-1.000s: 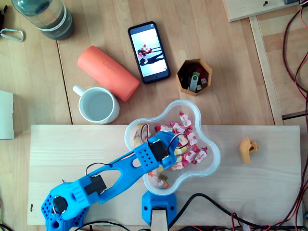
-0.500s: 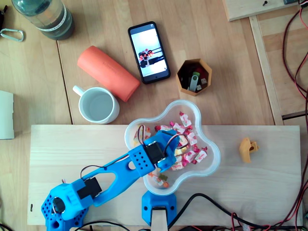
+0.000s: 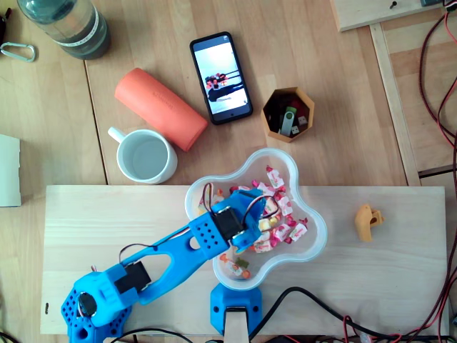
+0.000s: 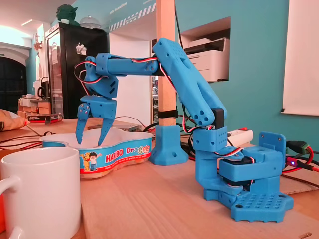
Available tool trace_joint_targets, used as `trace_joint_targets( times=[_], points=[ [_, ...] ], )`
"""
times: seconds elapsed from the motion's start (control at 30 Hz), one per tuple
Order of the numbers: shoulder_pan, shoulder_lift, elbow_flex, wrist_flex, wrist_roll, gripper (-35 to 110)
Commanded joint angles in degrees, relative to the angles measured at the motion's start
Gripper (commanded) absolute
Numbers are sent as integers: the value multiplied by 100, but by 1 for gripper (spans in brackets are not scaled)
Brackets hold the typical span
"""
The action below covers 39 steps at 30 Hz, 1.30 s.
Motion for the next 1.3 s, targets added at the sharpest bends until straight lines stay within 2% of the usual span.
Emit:
trace_joint_targets(
  times=[0.0, 0.17, 0.7, 1.27],
  points=[
    [26, -132, -545, -9, -70, 23],
    [26, -598, -1125, 105, -70, 22],
    [132, -580, -325, 105, -176, 22],
    [141, -598, -334, 105, -176, 21]
  ],
)
